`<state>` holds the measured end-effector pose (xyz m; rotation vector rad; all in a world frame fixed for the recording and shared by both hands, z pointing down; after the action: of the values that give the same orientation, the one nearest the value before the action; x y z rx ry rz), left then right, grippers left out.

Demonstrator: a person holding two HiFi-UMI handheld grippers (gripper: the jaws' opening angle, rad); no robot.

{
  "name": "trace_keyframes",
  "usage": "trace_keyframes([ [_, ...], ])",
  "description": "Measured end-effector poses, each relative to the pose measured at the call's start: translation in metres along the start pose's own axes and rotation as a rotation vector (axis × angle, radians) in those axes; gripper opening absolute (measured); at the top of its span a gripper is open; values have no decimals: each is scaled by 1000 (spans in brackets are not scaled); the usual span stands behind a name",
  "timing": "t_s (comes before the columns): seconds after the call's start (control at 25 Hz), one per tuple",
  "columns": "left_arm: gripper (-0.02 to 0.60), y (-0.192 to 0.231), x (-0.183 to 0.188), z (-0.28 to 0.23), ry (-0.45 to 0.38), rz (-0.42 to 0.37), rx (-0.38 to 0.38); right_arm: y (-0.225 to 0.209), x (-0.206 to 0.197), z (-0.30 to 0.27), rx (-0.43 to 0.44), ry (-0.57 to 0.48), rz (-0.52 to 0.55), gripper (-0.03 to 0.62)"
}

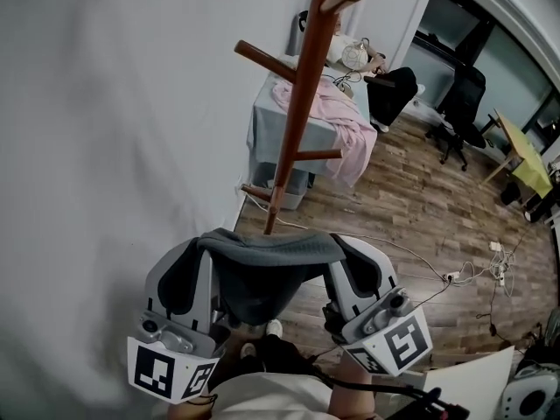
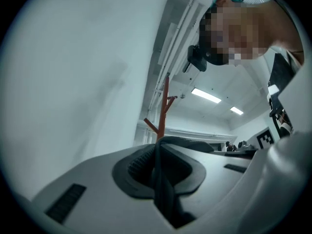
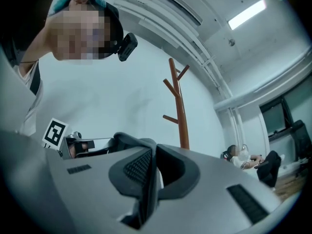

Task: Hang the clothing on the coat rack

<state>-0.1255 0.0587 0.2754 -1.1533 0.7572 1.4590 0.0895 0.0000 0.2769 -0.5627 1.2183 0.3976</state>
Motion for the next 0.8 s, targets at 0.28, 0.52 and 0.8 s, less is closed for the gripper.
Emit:
trace_keyframes([
  [0.28, 43, -6, 9, -21, 2, -57, 55, -22, 16, -12, 78, -21, -27, 25],
  [0.52, 43, -9, 9, -38, 23, -101, 71, -38, 19, -18, 97, -36, -38, 25],
  [0.8, 43, 3, 13, -63, 41, -118, 22, -51, 26, -33, 67, -53, -40, 25],
])
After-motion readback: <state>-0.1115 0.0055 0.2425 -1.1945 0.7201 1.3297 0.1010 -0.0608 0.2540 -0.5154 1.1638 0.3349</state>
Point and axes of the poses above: the fingertips, and each gripper's own axes: z backward along the fingers, y to its left, x out of its top, the point moved 7 cm from there along z, backward along the fingers, and after that the axes turned 12 degrees about -z, right-handed, at the moved point
